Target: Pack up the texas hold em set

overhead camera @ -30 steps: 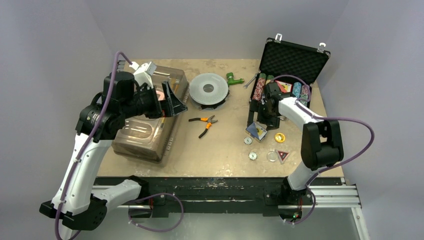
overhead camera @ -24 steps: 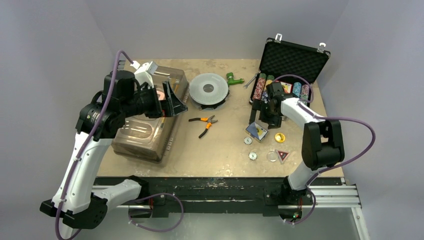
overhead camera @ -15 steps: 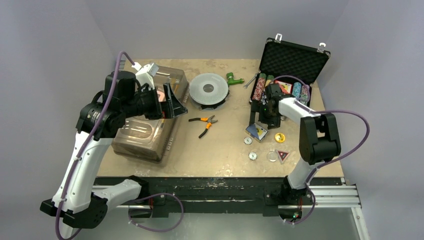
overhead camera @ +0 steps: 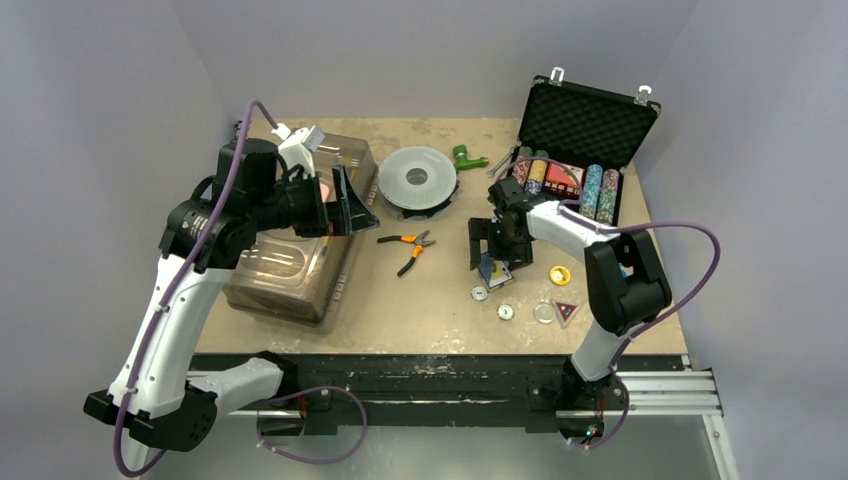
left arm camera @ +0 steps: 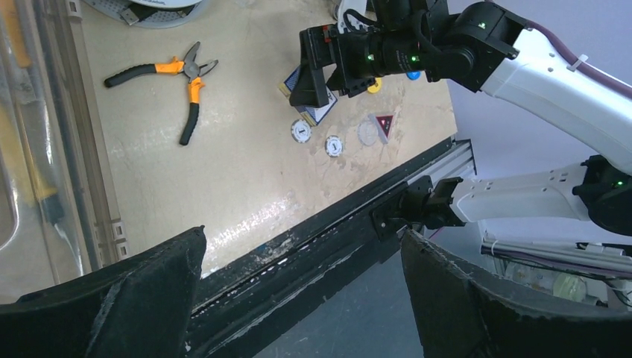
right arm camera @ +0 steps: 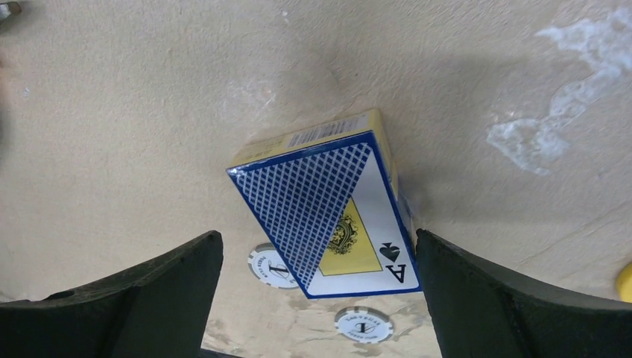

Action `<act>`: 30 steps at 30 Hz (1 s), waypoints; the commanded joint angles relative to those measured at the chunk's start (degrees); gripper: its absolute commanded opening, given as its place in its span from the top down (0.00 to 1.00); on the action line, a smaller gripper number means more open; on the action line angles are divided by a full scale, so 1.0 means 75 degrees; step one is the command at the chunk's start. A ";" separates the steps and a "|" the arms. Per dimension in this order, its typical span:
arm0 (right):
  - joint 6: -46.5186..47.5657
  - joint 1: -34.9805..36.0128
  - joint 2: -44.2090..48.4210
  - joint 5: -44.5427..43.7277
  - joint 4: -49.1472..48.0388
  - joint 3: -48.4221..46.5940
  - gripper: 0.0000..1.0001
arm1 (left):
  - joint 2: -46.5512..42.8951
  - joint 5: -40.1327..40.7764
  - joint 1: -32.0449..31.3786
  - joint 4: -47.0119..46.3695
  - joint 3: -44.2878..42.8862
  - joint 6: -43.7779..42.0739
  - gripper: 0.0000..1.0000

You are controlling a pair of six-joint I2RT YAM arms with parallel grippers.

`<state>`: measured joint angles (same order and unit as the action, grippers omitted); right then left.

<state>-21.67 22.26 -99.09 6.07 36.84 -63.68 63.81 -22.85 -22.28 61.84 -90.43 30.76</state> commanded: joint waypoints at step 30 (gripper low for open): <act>0.1139 0.0967 -0.1002 -0.1473 0.1098 -0.1585 0.10 | 0.0035 -0.0310 -0.0041 -0.0061 -0.0363 -0.0182 0.00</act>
<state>-14.68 29.23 -105.69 -6.24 46.59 -74.50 64.16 -23.90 -22.28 62.08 -90.76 30.37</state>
